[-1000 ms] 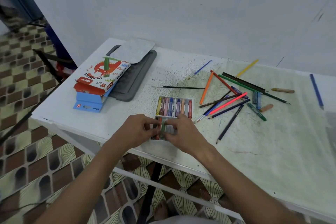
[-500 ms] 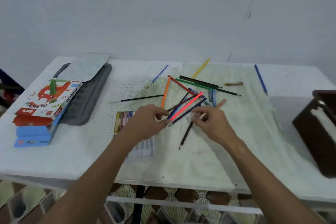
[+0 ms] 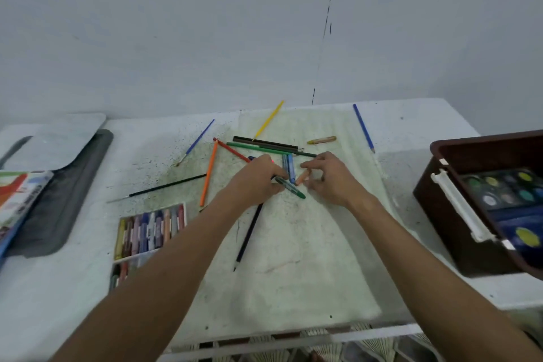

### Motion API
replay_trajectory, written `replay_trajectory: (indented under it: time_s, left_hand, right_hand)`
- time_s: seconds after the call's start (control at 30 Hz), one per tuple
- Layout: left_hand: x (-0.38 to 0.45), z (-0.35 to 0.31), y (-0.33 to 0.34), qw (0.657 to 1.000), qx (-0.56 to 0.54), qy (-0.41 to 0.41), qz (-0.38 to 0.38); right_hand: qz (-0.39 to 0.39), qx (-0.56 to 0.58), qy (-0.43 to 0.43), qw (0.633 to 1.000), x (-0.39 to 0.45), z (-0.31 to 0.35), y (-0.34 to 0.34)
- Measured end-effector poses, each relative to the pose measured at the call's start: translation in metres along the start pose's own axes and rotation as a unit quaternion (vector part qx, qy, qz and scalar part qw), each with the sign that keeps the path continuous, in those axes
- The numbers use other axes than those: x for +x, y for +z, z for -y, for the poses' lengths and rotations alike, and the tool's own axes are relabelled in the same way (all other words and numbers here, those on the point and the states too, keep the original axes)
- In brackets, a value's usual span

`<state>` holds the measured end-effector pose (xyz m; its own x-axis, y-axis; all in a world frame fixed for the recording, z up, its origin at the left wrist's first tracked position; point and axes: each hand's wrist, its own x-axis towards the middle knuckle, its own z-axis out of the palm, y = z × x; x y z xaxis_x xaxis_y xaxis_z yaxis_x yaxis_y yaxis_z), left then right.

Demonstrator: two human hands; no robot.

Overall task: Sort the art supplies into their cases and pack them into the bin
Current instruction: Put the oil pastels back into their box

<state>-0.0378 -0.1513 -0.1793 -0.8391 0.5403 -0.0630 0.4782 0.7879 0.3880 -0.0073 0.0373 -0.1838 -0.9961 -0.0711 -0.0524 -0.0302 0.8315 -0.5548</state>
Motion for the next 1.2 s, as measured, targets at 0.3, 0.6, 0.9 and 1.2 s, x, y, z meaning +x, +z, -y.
replay_trajectory:
  time_s: [0.3, 0.6, 0.9, 1.2]
  left_hand:
    - [-0.013, -0.004, -0.009, 0.999, -0.026, -0.031, -0.008]
    - [-0.12, 0.022, -0.034, 0.973, -0.114, -0.16, -0.118]
    - [-0.263, 0.068, -0.033, 0.925, -0.128, -0.311, -0.174]
    - [-0.285, 0.077, -0.022, 0.924, -0.159, -0.295, -0.184]
  right_hand:
    - [-0.019, 0.045, -0.005, 0.999, -0.015, -0.007, -0.008]
    - [0.008, 0.18, -0.046, 0.983, -0.055, 0.065, 0.017]
    - [0.119, 0.19, -0.161, 0.961, -0.09, 0.174, 0.1]
    - [0.069, 0.163, -0.146, 0.973, -0.099, 0.207, 0.143]
